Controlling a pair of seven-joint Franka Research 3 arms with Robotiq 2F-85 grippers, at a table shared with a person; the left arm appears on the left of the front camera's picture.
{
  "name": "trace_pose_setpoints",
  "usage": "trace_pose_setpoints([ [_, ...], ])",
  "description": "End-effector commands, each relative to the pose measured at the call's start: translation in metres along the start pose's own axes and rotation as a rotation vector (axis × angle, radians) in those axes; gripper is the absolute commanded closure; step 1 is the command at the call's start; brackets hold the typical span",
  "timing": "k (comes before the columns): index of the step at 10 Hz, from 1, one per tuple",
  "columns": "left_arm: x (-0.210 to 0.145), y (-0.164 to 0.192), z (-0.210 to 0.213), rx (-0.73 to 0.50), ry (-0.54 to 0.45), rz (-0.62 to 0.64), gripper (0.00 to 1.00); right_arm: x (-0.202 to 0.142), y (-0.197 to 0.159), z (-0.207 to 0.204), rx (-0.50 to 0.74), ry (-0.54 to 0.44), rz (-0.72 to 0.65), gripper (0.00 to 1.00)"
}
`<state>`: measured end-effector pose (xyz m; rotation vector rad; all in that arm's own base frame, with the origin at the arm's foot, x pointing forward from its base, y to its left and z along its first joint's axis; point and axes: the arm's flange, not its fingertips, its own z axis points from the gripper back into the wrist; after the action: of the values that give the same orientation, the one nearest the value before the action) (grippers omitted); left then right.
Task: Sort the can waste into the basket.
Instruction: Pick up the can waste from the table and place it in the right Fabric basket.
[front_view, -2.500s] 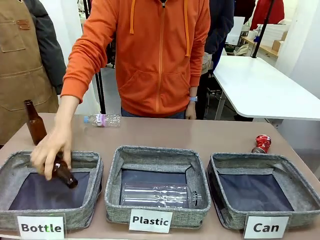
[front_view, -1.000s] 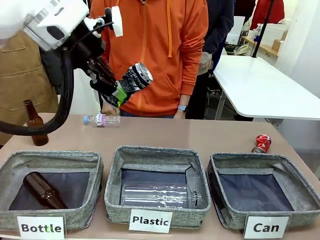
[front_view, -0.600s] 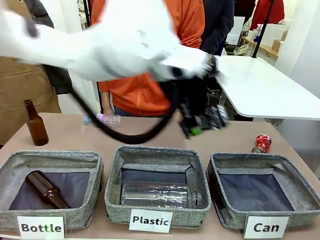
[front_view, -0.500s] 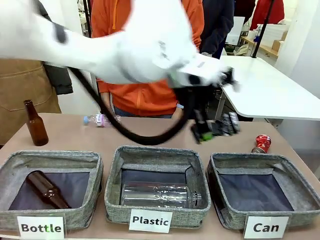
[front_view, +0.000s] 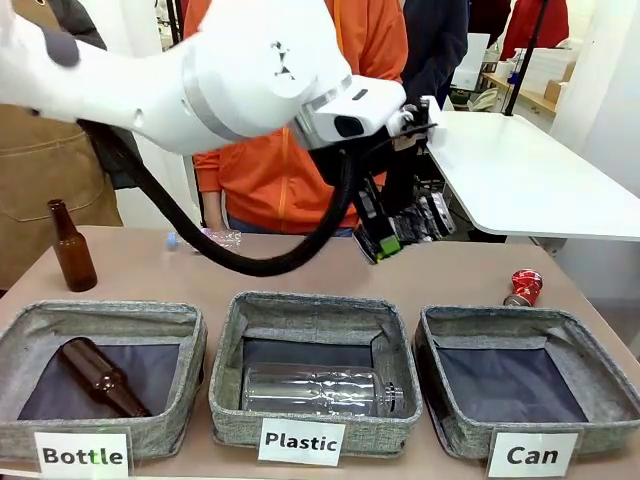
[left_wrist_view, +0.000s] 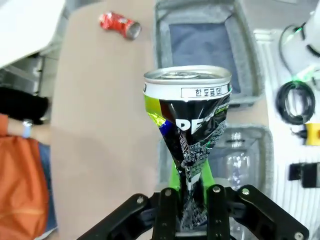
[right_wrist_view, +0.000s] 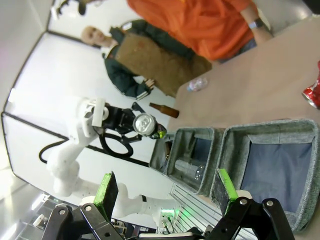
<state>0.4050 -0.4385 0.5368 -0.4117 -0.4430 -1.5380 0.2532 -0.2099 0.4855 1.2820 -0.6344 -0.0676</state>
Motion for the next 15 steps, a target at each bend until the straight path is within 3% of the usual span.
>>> trace_pose_setpoints([
  [1,0.033,0.000,-0.039,-0.094,-0.124,-0.036,0.82,0.003,0.005,0.019,-0.090,0.033,-0.010,0.00],
  [4,0.129,-0.015,-0.111,-0.148,-0.027,-0.164,0.82,-0.014,0.014,0.107,-0.295,-0.069,-0.028,0.00],
  [6,0.152,-0.014,-0.155,-0.129,0.021,-0.159,0.82,-0.038,0.013,0.146,-0.389,-0.111,-0.022,0.00],
  [7,0.154,-0.012,-0.169,-0.134,0.054,-0.162,0.82,-0.042,0.011,0.154,-0.341,-0.170,-0.012,0.00],
  [8,0.156,-0.010,-0.175,-0.121,0.064,-0.159,0.82,-0.037,0.016,0.143,-0.352,-0.113,-0.019,0.00],
  [9,0.157,-0.007,-0.178,-0.112,0.058,-0.162,0.71,-0.037,0.016,0.143,-0.352,-0.113,-0.019,0.00],
  [10,0.157,-0.009,-0.179,-0.113,0.063,-0.173,0.23,-0.037,0.016,0.143,-0.352,-0.113,-0.019,0.00],
  [12,0.155,-0.009,-0.177,-0.128,0.066,-0.175,0.00,-0.037,0.016,0.143,-0.352,-0.113,-0.019,0.00],
  [15,0.152,-0.011,-0.172,-0.139,0.052,-0.174,0.00,-0.037,0.016,0.143,-0.352,-0.113,-0.019,0.00],
])
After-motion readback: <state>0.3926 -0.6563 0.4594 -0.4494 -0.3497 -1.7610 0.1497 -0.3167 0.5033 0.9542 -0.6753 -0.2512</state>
